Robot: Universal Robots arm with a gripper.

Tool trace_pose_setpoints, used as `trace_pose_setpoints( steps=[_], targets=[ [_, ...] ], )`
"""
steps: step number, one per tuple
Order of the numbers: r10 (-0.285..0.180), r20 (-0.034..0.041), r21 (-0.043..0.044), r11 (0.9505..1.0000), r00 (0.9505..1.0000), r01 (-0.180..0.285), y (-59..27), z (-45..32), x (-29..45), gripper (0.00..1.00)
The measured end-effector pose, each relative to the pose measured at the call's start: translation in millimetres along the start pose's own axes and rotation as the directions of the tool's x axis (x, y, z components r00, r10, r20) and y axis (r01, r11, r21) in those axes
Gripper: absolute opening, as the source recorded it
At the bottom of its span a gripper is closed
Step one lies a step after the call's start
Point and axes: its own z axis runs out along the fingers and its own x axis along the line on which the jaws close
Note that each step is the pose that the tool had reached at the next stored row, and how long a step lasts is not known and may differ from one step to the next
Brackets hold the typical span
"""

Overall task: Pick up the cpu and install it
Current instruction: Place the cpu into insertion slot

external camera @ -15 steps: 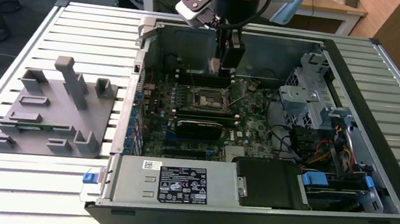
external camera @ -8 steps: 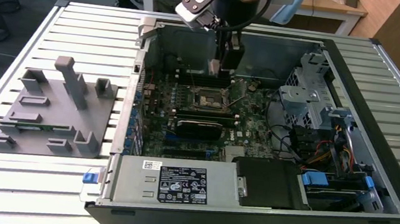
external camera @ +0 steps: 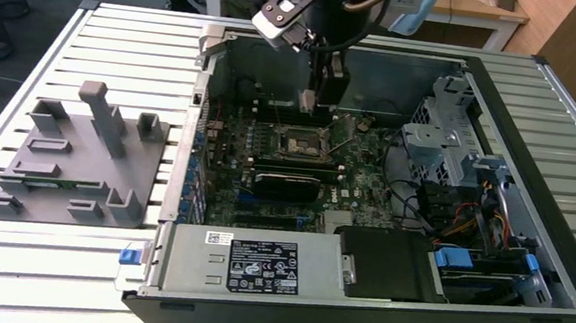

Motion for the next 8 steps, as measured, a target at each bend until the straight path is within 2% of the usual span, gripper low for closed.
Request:
trace_pose_setpoints(
  steps=[8],
  targets=[
    [0.000,0.0005,0.0000,1.0000,1.0000,0.000,0.3,14.0,10.0,0.54]
  ],
)
